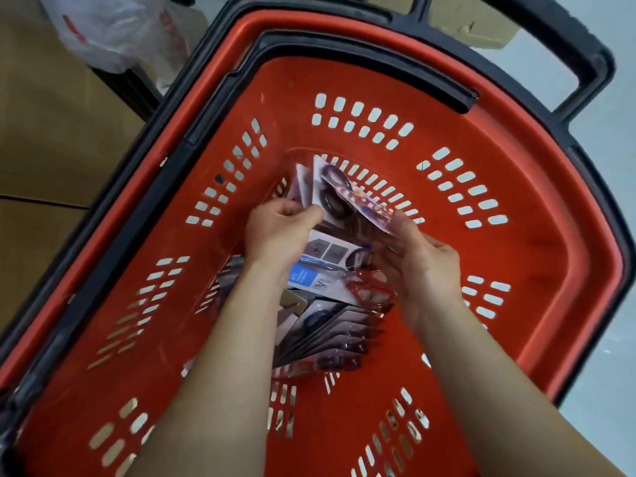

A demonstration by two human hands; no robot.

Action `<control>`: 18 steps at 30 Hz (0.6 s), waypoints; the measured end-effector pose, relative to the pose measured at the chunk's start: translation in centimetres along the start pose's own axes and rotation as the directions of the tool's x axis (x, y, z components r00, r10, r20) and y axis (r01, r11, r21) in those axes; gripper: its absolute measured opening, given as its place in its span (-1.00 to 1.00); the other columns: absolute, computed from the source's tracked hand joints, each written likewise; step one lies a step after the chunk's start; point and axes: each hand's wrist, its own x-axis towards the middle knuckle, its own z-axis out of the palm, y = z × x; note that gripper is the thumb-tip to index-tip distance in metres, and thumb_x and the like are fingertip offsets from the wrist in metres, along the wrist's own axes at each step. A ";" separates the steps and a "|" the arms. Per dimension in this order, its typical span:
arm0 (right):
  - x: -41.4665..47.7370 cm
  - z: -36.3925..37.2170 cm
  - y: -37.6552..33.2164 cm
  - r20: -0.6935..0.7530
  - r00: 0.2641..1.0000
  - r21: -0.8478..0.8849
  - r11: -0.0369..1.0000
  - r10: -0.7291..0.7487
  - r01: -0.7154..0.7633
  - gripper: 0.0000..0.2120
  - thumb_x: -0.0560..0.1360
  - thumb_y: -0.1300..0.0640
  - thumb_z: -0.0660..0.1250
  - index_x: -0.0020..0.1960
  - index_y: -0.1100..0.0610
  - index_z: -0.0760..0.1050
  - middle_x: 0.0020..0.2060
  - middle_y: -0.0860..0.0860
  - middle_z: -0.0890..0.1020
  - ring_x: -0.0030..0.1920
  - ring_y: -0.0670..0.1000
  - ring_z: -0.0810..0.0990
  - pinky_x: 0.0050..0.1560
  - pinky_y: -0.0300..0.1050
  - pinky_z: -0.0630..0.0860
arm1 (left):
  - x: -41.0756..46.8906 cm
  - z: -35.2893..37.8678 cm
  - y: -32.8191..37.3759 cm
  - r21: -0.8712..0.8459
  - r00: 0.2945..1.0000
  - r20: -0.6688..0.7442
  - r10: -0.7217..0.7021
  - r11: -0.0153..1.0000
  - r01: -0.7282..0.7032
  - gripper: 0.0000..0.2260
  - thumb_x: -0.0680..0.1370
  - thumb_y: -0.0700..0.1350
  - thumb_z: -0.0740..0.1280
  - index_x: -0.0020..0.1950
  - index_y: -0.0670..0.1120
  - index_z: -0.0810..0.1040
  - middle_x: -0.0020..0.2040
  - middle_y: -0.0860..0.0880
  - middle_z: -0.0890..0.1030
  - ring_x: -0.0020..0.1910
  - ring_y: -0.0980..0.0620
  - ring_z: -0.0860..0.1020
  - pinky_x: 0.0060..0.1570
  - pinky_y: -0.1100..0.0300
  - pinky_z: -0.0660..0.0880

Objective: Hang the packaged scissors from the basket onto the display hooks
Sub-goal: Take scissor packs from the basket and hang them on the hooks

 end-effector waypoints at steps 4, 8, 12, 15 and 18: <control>-1.4 0.1 0.5 0.028 0.995 0.132 0.986 0.097 -0.100 -0.94 0.54 0.35 0.33 -0.05 0.23 0.55 -0.21 0.16 0.67 -0.36 0.00 0.66 -0.46 -0.21 0.58 | -4.2 -3.0 -0.3 -0.161 0.988 -0.148 0.032 0.985 -0.056 -0.84 0.35 -0.16 0.41 -0.30 -0.21 0.49 -0.37 -0.18 0.51 -0.35 -0.04 0.48 -0.32 0.11 0.40; -3.0 -0.8 1.1 0.011 0.997 0.054 0.996 0.074 -0.074 -0.72 0.53 0.47 0.15 -0.15 0.19 0.54 -0.31 0.07 0.64 -0.37 0.00 0.62 -0.46 -0.21 0.57 | -9.3 -5.9 -1.0 -0.290 0.975 -0.218 0.030 0.952 -0.095 -0.87 0.29 -0.16 0.37 -0.31 -0.14 0.43 -0.36 -0.10 0.50 -0.33 -0.06 0.47 -0.28 0.02 0.49; -5.3 -2.7 1.4 0.080 0.991 -0.353 0.927 -0.106 0.128 -0.63 0.53 0.43 0.14 -0.13 0.08 0.62 -0.29 0.12 0.68 -0.38 0.08 0.56 -0.41 -0.15 0.48 | -13.9 -9.3 -1.2 -0.256 0.938 -0.341 0.065 0.953 -0.159 -0.90 0.28 -0.16 0.36 -0.28 -0.10 0.46 -0.38 0.07 0.59 -0.33 0.03 0.56 -0.21 -0.05 0.60; -6.3 -3.9 0.7 0.209 0.941 -0.663 0.669 -0.265 0.336 -0.60 0.54 0.41 0.14 0.03 0.04 0.66 -0.05 0.12 0.66 -0.29 0.14 0.50 -0.42 -0.15 0.36 | -16.8 -11.0 0.1 -0.072 0.876 -0.432 0.215 0.960 -0.271 -0.89 0.33 -0.20 0.32 -0.24 -0.01 0.46 -0.44 0.20 0.56 -0.48 0.25 0.47 -0.41 0.41 0.39; -7.0 -4.4 0.2 0.456 0.797 -0.758 0.296 -0.396 0.581 -0.60 0.53 0.43 0.17 0.18 0.12 0.64 0.02 0.00 0.53 -0.05 0.07 0.56 -0.17 -0.20 0.43 | -18.5 -12.5 1.1 0.007 0.868 -0.416 0.270 0.956 -0.294 -0.87 0.34 -0.23 0.31 -0.21 0.00 0.47 -0.39 0.23 0.59 -0.47 0.26 0.53 -0.45 0.48 0.37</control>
